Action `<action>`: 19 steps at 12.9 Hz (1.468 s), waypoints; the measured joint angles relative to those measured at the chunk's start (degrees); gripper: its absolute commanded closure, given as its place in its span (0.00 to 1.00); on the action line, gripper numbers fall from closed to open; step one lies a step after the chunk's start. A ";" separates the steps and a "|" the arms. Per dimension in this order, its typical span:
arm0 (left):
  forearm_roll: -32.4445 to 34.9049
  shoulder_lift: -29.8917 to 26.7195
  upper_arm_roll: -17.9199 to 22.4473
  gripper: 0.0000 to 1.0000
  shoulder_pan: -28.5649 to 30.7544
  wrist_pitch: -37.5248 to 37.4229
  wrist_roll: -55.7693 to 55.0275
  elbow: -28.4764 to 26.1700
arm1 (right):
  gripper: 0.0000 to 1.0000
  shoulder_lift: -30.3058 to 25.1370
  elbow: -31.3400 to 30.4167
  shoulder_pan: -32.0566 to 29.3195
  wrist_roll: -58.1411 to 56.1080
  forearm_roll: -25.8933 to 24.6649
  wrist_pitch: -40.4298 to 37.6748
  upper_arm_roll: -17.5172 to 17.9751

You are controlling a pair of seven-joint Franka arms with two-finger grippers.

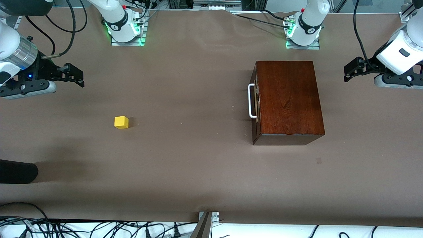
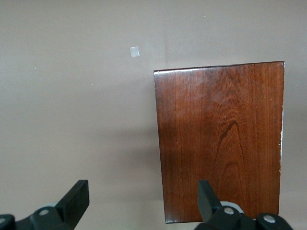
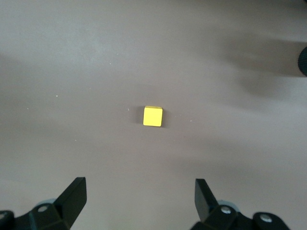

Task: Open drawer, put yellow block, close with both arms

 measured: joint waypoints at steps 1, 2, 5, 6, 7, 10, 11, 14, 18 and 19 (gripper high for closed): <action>0.00 0.00 0.00 0.00 0.00 -0.03 0.00 0.00 | 0.00 0.00 0.00 0.00 0.00 0.00 0.00 0.00; 0.00 0.00 0.00 0.00 0.00 -0.10 0.00 0.00 | 0.00 0.00 0.02 0.00 0.00 0.00 0.00 0.00; 0.00 0.00 -0.29 0.00 -0.42 -0.31 0.00 0.05 | 0.00 0.00 0.05 0.00 0.00 0.00 0.00 0.01; 0.00 0.00 -0.69 0.00 -0.86 -0.71 0.00 0.08 | 0.00 0.00 0.05 0.00 0.00 0.00 0.00 0.01; 0.00 0.02 -1.58 0.00 -1.28 -1.55 0.00 0.11 | 0.00 0.00 0.05 0.00 0.00 0.00 0.00 0.02; -0.01 1.04 -7.79 0.00 -2.38 -3.84 -0.36 0.13 | 0.00 0.00 0.06 0.01 0.00 0.00 0.00 0.07; -0.02 1.64 -10.31 0.00 -2.71 -3.84 -1.41 0.14 | 0.00 0.00 0.06 0.01 0.00 0.00 0.00 0.08; -3.25 5.16 -14.74 0.00 -4.15 -1.81 -6.11 0.11 | 0.00 0.00 0.10 0.00 0.00 0.00 0.00 0.08; -1.78 15.66 -16.27 0.00 -12.63 9.80 -24.35 0.05 | 0.00 0.00 0.19 -0.02 0.00 0.00 0.03 0.06; -0.66 17.94 -16.32 0.00 -14.89 11.47 -28.99 0.07 | 0.00 0.00 0.22 -0.02 0.00 -0.01 0.04 0.05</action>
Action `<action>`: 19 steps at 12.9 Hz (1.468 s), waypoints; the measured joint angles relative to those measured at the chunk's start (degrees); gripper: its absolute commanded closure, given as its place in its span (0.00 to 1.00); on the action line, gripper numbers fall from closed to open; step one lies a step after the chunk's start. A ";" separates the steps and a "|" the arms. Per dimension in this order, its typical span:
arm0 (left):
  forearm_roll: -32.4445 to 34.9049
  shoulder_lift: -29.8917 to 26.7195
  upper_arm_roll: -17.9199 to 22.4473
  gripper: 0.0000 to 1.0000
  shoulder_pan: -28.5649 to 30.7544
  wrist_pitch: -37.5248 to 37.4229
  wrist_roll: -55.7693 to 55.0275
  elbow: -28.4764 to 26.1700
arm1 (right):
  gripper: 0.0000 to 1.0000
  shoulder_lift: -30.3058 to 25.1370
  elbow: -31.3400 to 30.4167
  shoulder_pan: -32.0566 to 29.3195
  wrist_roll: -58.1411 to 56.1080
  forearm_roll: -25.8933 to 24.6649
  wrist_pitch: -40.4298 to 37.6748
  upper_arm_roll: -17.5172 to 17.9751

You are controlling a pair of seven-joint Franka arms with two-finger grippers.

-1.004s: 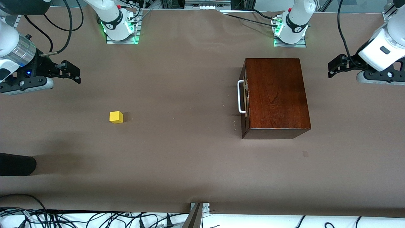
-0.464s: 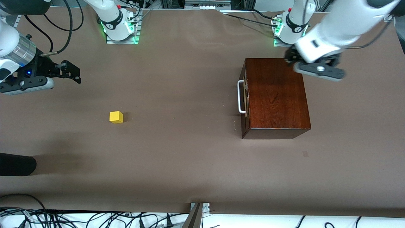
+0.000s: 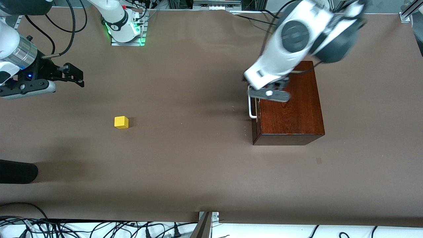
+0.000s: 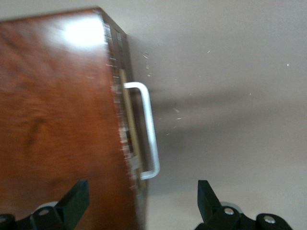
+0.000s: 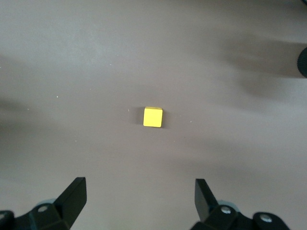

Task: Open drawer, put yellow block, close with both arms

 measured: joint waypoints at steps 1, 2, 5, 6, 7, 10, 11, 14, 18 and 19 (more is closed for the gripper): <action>1.62 2.01 -0.03 0.00 -1.92 1.18 -3.69 0.01 | 0.00 0.00 0.01 -0.01 0.00 0.00 0.00 -0.06; 3.67 3.78 -0.03 0.00 -3.35 1.69 -6.22 0.00 | 0.00 0.00 0.01 -0.03 0.00 0.00 -0.01 -0.17; 9.80 8.59 0.00 0.00 -5.69 1.88 -11.40 -0.30 | 0.00 -0.07 0.16 -0.19 0.00 -0.01 -0.01 -0.52; 11.94 9.92 -0.01 0.00 -6.36 2.17 -13.30 -0.68 | 0.00 -0.11 0.23 -0.20 0.00 0.00 -0.01 -0.56; 13.82 11.20 -0.01 0.00 -7.19 3.28 -15.36 -1.41 | 0.00 -0.11 0.25 -0.20 0.00 0.00 -0.02 -0.55; 17.84 14.08 -0.01 0.00 -8.67 6.92 -20.32 -3.65 | 0.00 0.23 0.14 -0.18 -0.06 -0.01 -1.01 -0.35; 18.41 14.82 -0.01 0.00 -8.84 7.44 -21.07 -3.83 | 0.00 0.57 0.03 -0.16 -0.18 -0.01 -2.05 -0.32; 18.99 15.63 -0.01 0.00 -8.91 8.30 -21.75 -3.87 | 0.00 2.75 -0.87 -0.16 -0.22 -0.01 -2.51 -0.31; 19.00 15.62 0.00 0.00 -9.13 11.80 -23.66 -3.86 | 0.00 6.11 -6.72 -0.16 -0.04 0.00 4.01 -0.31; 18.99 15.63 0.00 0.00 -9.47 12.85 -24.17 -3.86 | 0.00 6.44 -8.99 -0.16 0.37 0.00 6.68 -0.31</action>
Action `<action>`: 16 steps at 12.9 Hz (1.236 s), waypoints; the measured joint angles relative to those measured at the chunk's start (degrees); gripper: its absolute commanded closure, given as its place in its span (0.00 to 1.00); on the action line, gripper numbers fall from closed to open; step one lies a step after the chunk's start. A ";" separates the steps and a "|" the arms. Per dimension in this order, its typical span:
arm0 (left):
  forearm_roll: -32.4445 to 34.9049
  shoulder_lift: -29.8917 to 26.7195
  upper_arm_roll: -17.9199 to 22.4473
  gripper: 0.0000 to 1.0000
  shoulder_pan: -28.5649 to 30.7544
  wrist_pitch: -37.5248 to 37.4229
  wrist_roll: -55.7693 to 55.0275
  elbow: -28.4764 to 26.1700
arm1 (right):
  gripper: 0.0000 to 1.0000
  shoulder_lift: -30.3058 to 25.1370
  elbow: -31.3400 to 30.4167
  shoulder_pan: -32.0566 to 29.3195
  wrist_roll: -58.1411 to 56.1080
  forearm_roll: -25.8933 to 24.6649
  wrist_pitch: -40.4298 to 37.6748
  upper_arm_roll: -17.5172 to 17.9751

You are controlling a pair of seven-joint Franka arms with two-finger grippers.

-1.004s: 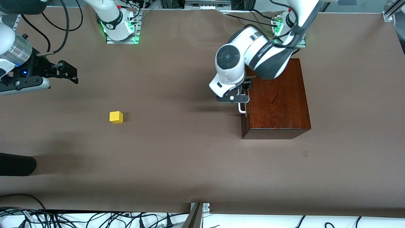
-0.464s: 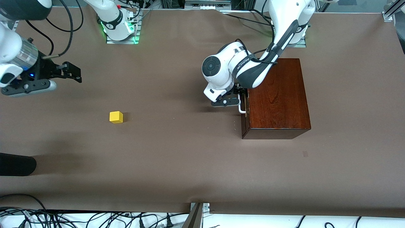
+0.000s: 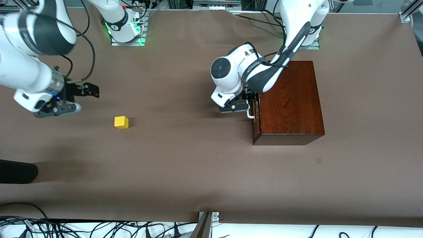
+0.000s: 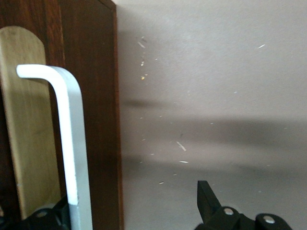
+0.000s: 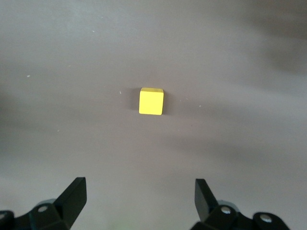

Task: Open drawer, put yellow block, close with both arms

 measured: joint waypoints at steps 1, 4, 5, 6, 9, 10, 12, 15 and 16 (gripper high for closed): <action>-0.15 0.06 -0.01 0.00 -0.57 1.60 -0.69 0.07 | 0.00 0.22 -2.29 0.00 0.76 0.02 2.87 0.00; -1.82 1.03 -0.03 0.00 -2.90 4.05 -1.98 2.51 | 0.00 1.28 -9.89 0.01 3.98 0.02 13.19 0.27; -2.63 1.89 -0.01 0.00 -3.55 4.17 -2.00 4.03 | 0.00 1.95 -11.98 0.02 4.74 0.02 16.15 0.42; -2.88 2.73 -0.01 0.00 -4.15 4.16 -2.01 5.36 | 0.00 2.60 -14.00 0.03 5.15 0.02 19.05 0.49; -2.95 3.34 0.16 0.00 -4.63 3.61 -2.01 6.47 | 0.00 4.78 -19.94 0.03 5.62 0.03 29.44 0.52; -3.17 3.36 0.04 0.00 -4.76 3.91 -2.01 6.92 | 0.00 6.03 -20.85 0.03 5.67 0.03 31.94 0.54; -3.41 2.99 0.01 0.00 -4.95 3.84 -2.01 8.08 | 0.00 8.66 -21.17 0.05 5.69 0.03 35.66 0.65; -3.67 1.06 0.01 0.00 -4.87 1.04 -1.99 9.55 | 0.00 12.06 -21.13 0.22 5.70 0.03 39.66 0.75; -3.67 -0.10 0.08 0.00 -4.62 -1.40 -1.97 9.97 | 0.00 12.72 -21.10 0.26 5.71 0.03 40.41 0.76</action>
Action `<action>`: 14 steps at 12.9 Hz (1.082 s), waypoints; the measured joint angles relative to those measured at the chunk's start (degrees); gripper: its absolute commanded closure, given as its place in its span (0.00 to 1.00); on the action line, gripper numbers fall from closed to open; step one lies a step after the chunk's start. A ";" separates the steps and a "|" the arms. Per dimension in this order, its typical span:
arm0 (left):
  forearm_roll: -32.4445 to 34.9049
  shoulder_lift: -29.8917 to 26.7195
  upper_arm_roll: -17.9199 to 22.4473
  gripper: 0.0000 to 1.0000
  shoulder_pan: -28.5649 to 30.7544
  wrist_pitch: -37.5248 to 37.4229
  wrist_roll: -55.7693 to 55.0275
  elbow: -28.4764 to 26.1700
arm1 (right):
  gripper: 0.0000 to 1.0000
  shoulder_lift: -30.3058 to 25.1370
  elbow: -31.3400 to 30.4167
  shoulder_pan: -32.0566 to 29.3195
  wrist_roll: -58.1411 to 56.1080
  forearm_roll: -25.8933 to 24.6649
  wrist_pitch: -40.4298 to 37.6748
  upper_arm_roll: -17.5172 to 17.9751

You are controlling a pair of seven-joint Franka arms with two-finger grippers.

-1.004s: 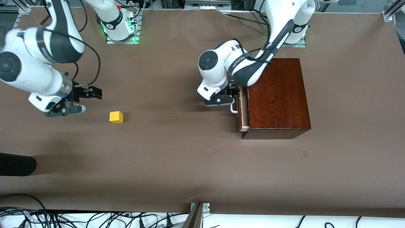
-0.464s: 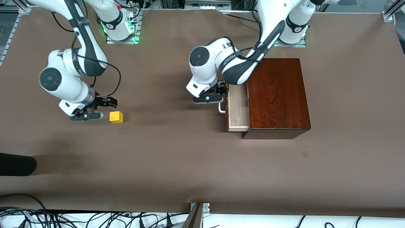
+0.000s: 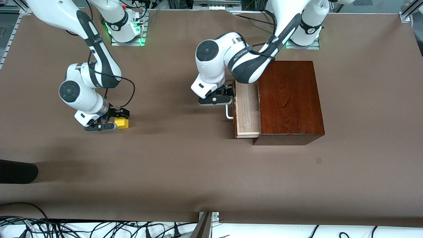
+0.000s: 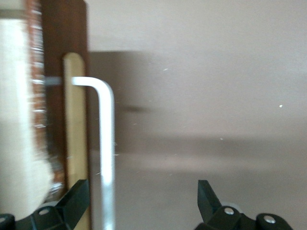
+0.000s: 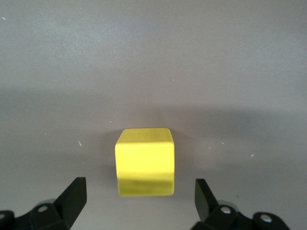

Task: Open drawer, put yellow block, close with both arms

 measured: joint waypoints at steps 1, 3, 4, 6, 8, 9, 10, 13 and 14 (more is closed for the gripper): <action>0.00 -1.59 0.12 0.00 0.63 -2.86 0.03 0.39 | 0.02 0.58 0.00 0.02 0.00 0.00 0.95 0.01; 0.01 -6.27 0.27 0.00 3.68 -10.00 2.44 0.99 | 0.15 1.84 0.00 0.05 0.00 0.00 2.70 0.01; 0.01 -8.84 0.37 0.00 5.93 -13.49 5.29 1.06 | 0.25 2.34 0.03 0.06 0.00 0.00 3.11 0.02; -0.01 -13.53 0.57 0.00 11.79 -17.80 12.32 1.07 | 0.45 3.04 0.03 0.08 0.00 0.00 3.30 0.03; -0.06 -16.77 0.65 0.00 18.61 -18.39 21.17 1.06 | 0.82 3.27 0.04 0.10 -0.01 0.00 3.33 0.03; -0.11 -18.16 0.68 0.00 21.78 -18.38 25.36 1.09 | 0.98 3.27 0.11 0.11 -0.01 0.00 3.34 0.04; -0.18 -19.62 0.69 0.00 24.61 -18.39 29.16 1.10 | 1.00 3.28 0.42 0.11 -0.02 0.00 3.34 0.04; -2.65 -22.99 0.74 0.00 30.66 -19.93 32.83 1.13 | 1.00 3.04 4.50 0.14 -0.24 -0.02 -0.45 0.13; -5.19 -23.87 0.74 0.00 33.31 -20.45 32.85 1.34 | 1.00 2.85 7.60 0.14 -0.33 -0.02 -4.24 0.60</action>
